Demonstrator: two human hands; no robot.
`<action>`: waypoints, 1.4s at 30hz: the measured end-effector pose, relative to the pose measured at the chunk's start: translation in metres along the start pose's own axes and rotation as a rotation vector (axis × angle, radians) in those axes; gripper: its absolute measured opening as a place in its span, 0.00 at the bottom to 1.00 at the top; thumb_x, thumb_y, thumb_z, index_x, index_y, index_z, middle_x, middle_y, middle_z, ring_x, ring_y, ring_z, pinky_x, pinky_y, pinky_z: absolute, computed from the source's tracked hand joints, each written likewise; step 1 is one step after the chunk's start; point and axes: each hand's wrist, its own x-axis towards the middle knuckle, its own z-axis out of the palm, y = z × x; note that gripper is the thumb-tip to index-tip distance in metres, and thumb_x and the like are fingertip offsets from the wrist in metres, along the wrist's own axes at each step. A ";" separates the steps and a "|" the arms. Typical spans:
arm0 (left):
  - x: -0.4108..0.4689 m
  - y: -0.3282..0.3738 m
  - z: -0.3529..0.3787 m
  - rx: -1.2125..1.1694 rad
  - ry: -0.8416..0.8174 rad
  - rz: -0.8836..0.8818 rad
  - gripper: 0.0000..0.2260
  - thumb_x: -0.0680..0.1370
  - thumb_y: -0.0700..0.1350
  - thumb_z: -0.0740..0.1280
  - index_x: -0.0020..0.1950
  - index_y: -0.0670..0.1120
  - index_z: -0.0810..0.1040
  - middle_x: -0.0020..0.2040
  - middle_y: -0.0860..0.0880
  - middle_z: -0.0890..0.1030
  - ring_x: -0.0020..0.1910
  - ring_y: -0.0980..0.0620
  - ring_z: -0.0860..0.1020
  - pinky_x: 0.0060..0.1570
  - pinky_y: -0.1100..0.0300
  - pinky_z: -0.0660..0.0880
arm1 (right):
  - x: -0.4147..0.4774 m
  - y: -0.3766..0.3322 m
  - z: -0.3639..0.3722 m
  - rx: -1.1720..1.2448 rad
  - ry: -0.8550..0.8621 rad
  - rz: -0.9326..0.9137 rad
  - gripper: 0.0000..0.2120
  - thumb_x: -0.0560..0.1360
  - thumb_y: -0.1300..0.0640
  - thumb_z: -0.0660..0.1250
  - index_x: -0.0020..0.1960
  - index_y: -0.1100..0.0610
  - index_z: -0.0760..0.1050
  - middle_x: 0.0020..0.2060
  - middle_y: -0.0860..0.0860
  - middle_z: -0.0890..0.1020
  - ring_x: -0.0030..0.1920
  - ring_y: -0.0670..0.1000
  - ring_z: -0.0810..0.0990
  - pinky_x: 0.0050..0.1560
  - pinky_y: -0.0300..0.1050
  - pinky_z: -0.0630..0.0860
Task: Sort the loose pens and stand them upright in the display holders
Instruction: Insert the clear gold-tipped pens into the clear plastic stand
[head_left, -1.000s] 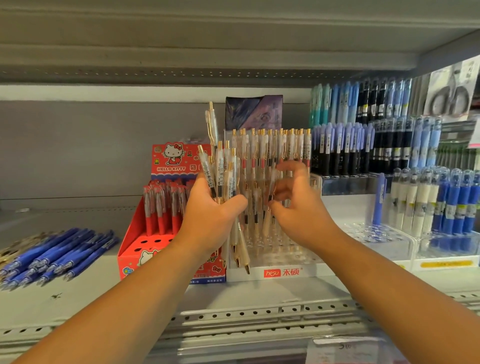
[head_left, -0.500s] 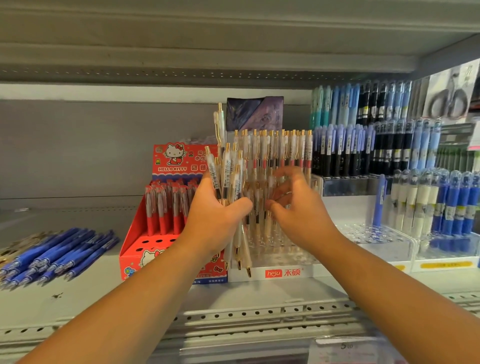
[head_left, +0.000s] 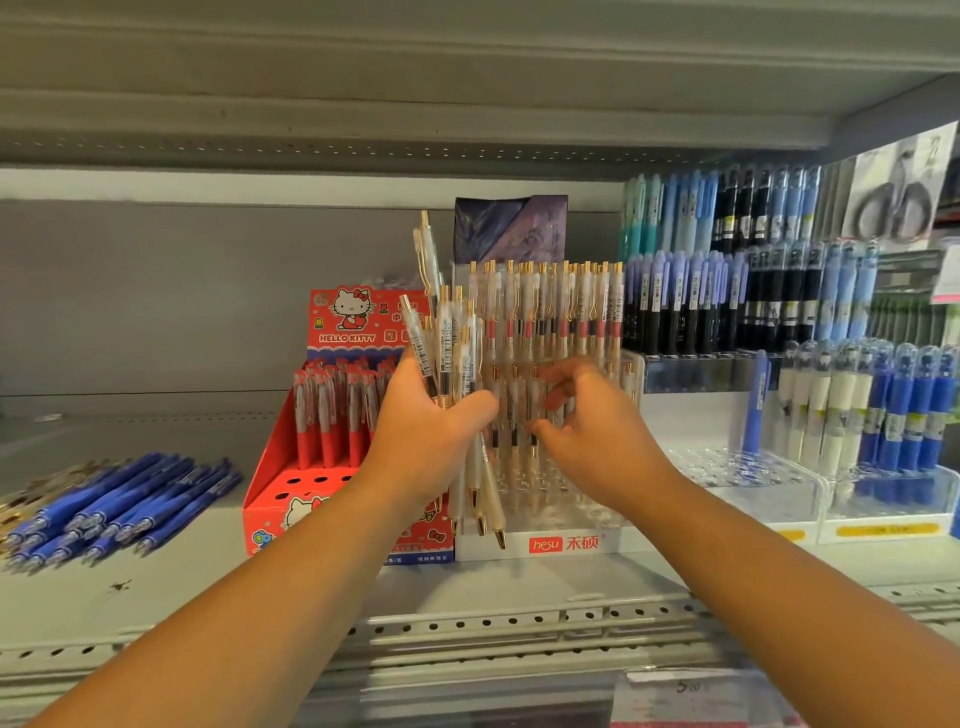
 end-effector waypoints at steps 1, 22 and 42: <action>0.000 0.000 0.000 -0.003 0.000 0.003 0.17 0.69 0.46 0.70 0.56 0.58 0.74 0.48 0.63 0.83 0.48 0.64 0.81 0.47 0.62 0.74 | -0.001 -0.001 0.000 -0.008 0.017 -0.005 0.21 0.76 0.54 0.71 0.65 0.50 0.68 0.47 0.43 0.76 0.40 0.43 0.76 0.46 0.43 0.79; 0.007 -0.009 -0.001 -0.034 -0.017 -0.014 0.22 0.68 0.52 0.75 0.59 0.60 0.75 0.54 0.61 0.83 0.53 0.62 0.81 0.53 0.57 0.76 | -0.014 -0.020 -0.013 0.809 -0.484 0.039 0.30 0.68 0.68 0.76 0.64 0.51 0.70 0.42 0.52 0.84 0.43 0.58 0.86 0.41 0.46 0.82; 0.005 -0.006 -0.002 -0.020 0.033 0.005 0.15 0.76 0.42 0.73 0.55 0.60 0.74 0.49 0.66 0.82 0.48 0.67 0.81 0.45 0.66 0.75 | -0.004 -0.010 -0.024 0.562 0.082 -0.094 0.39 0.73 0.64 0.73 0.71 0.37 0.58 0.55 0.45 0.75 0.43 0.46 0.84 0.41 0.39 0.82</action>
